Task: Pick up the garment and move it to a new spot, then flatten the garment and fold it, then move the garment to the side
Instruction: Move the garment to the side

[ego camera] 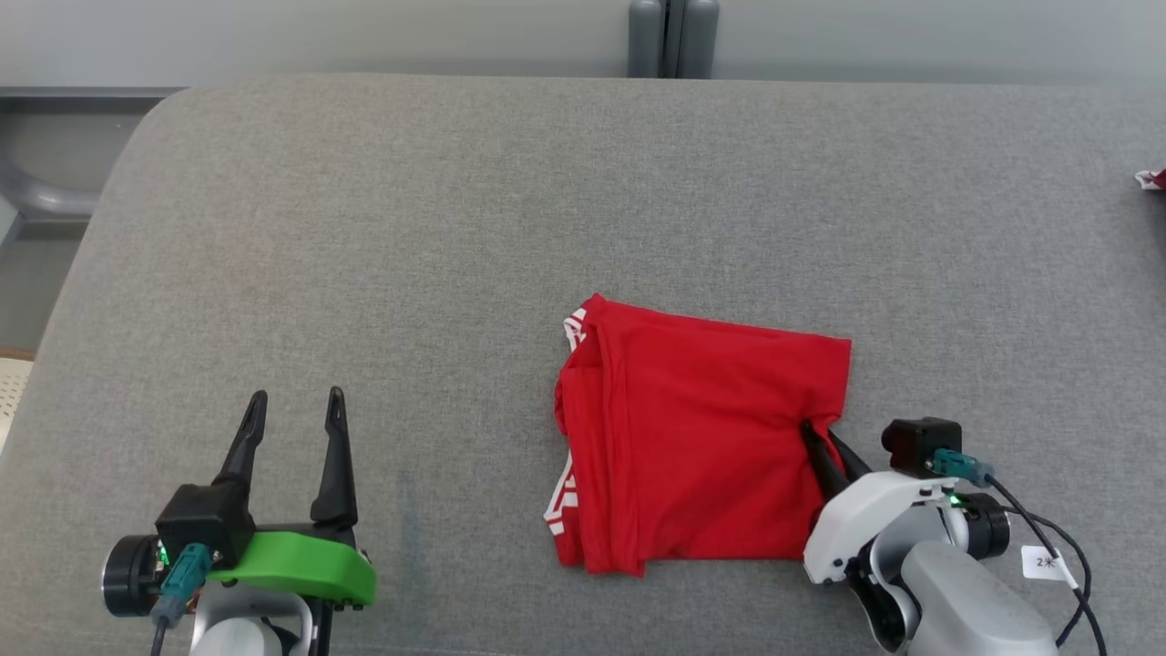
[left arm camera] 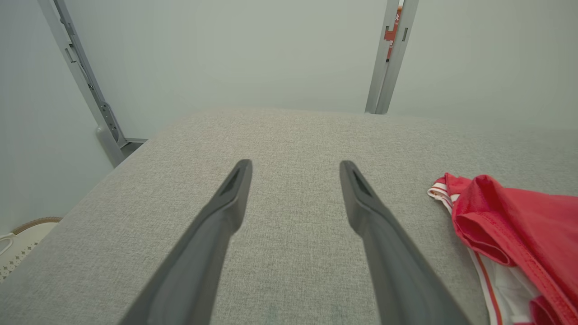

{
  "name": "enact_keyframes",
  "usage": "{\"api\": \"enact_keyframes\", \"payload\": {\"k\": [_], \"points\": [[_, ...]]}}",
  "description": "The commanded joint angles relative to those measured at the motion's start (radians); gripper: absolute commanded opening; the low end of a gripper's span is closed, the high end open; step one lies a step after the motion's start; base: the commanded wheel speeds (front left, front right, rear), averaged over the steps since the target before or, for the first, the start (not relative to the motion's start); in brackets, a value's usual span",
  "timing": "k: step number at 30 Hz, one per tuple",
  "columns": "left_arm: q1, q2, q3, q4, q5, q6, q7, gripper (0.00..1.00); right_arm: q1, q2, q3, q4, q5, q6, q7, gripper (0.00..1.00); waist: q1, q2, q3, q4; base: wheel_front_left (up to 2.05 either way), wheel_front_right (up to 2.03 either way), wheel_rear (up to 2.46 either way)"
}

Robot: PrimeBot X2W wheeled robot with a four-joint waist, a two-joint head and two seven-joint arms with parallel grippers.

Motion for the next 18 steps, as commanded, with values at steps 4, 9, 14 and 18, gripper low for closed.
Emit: {"api": "enact_keyframes", "payload": {"k": [4, 9, 14, 18], "points": [[-0.020, 0.001, 0.001, -0.002, -0.001, 0.007, -0.010, 1.00, -0.049, -0.046, 0.035, -0.012, -0.007, -0.002, 0.006, 0.00, 0.0000, 0.0000, 0.020, -0.017, 0.00, 0.00, 0.00], [-0.040, 0.002, -0.004, -0.011, 0.001, 0.011, -0.017, 1.00, -0.145, -0.137, 0.103, -0.055, -0.037, -0.002, 0.010, 0.00, 0.0000, 0.0000, 0.069, -0.052, 0.00, 0.00, 0.00], [-0.079, -0.005, -0.013, -0.023, 0.013, 0.020, -0.026, 1.00, -0.261, -0.254, 0.169, -0.112, -0.042, -0.002, 0.048, 0.00, 0.0000, 0.0000, 0.151, -0.102, 0.00, 0.00, 0.00], [-0.125, -0.005, -0.023, -0.043, 0.021, 0.023, -0.032, 1.00, -0.360, -0.368, 0.205, -0.174, -0.032, -0.002, 0.085, 0.00, 0.0000, 0.0000, 0.238, -0.151, 0.00, 0.00, 0.00]]}}
